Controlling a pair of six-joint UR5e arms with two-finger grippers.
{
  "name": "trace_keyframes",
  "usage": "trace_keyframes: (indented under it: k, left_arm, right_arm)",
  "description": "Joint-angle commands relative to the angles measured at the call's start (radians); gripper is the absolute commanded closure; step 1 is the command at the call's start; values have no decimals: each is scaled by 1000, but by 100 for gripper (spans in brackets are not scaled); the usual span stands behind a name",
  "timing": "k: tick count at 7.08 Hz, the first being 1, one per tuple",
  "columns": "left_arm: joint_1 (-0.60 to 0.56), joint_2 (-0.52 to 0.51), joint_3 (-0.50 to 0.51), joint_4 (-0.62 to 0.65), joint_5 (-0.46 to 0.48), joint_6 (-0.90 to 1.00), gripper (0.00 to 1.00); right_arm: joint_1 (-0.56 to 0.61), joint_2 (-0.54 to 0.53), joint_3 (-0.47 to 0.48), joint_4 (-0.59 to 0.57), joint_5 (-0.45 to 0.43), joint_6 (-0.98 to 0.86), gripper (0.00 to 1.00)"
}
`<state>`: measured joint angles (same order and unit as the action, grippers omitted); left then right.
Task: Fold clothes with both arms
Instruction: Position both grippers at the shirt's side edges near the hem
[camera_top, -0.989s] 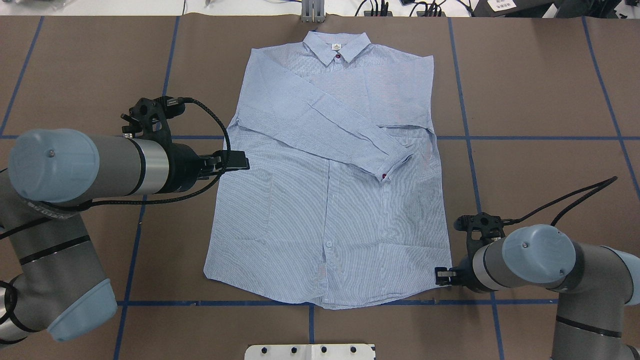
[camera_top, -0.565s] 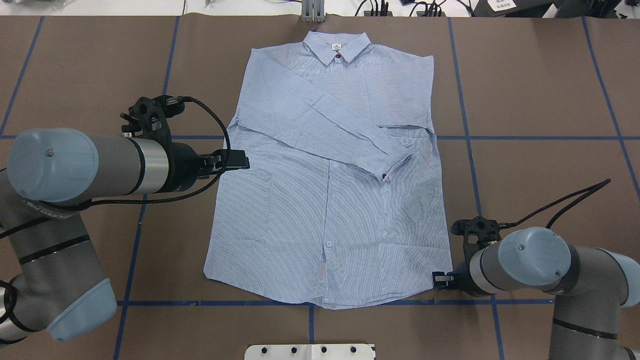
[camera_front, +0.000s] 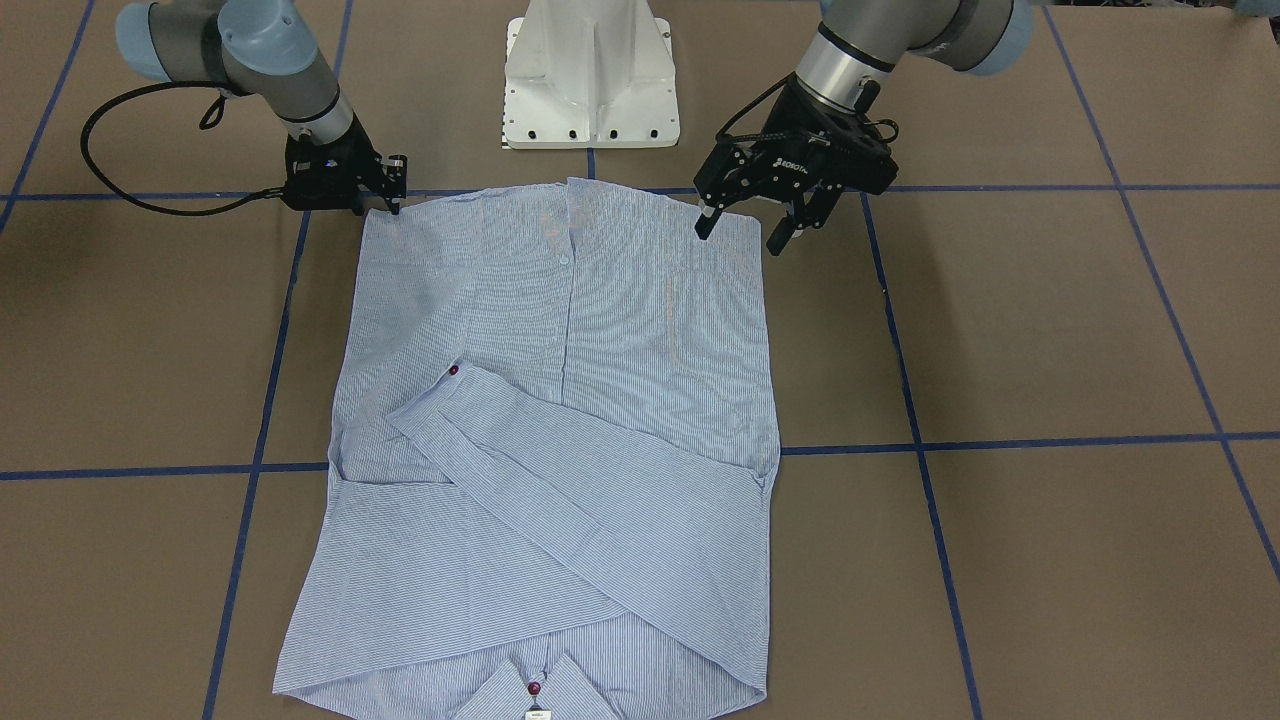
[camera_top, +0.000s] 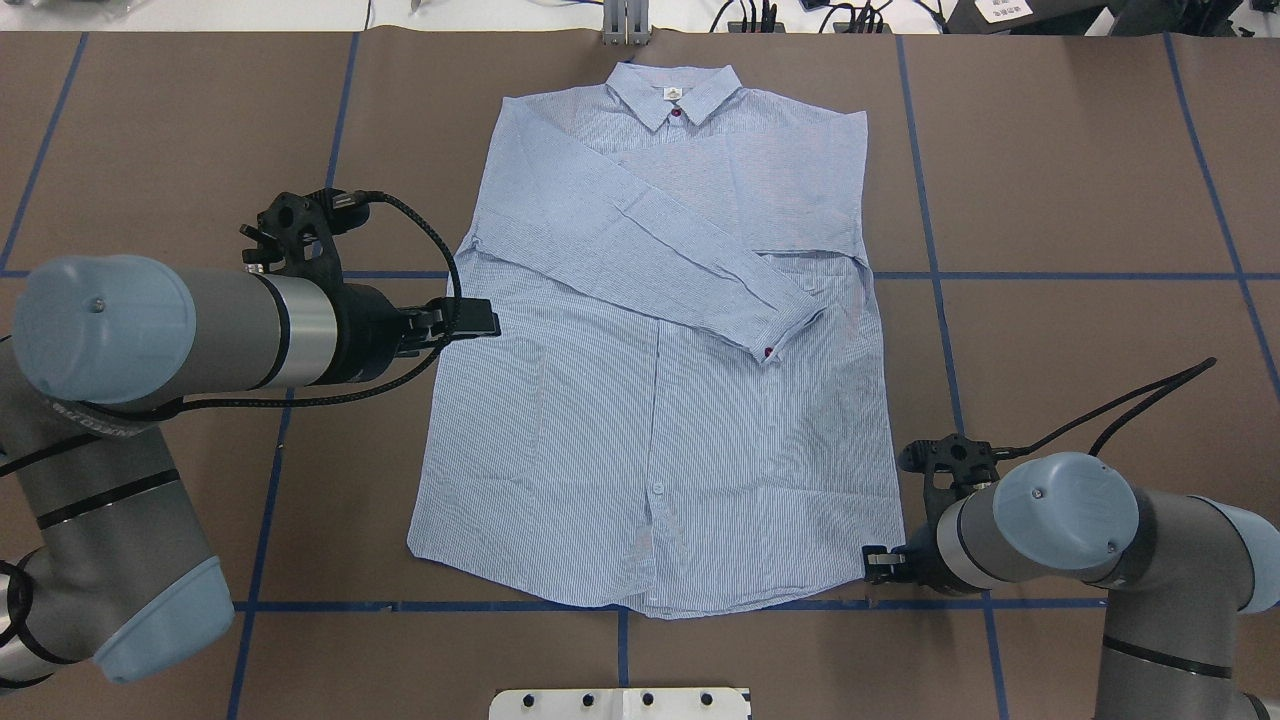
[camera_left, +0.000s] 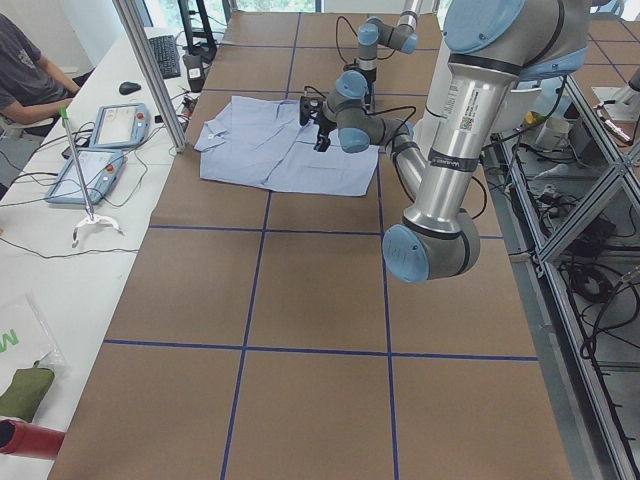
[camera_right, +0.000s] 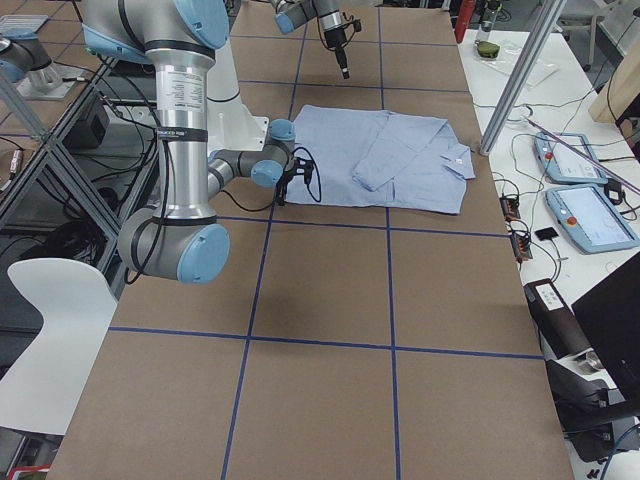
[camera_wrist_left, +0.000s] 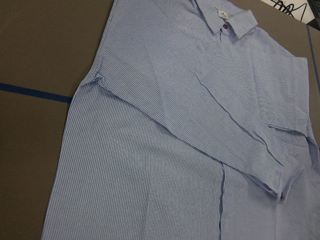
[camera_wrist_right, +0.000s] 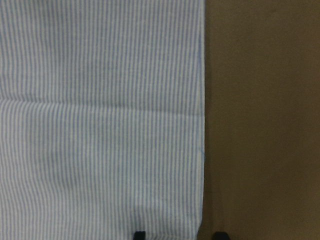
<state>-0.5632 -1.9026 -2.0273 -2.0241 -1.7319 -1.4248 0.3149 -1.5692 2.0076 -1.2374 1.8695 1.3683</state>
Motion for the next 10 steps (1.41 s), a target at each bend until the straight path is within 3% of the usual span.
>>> trace_keyframes:
  k: [1, 4, 5, 6, 7, 10]
  left_arm:
    - [0, -1, -1, -1, 0, -2, 1]
    - [0, -1, 1, -1, 0, -8, 1]
    - [0, -1, 2, -1, 0, -8, 1]
    - [2, -1, 2, -1, 2, -8, 1]
    - [2, -1, 4, -1, 2, -8, 1]
    - [0, 0, 7, -1, 3, -6, 1]
  right_arm:
    - [3, -3, 0, -7, 0, 0, 46]
    - [3, -3, 0, -13, 0, 26, 51]
    - [3, 0, 0, -14, -1, 28, 66]
    - [3, 1, 0, -14, -1, 28, 89]
    - [3, 1, 2, -13, 2, 28, 100]
    - [4, 4, 6, -14, 0, 35, 100]
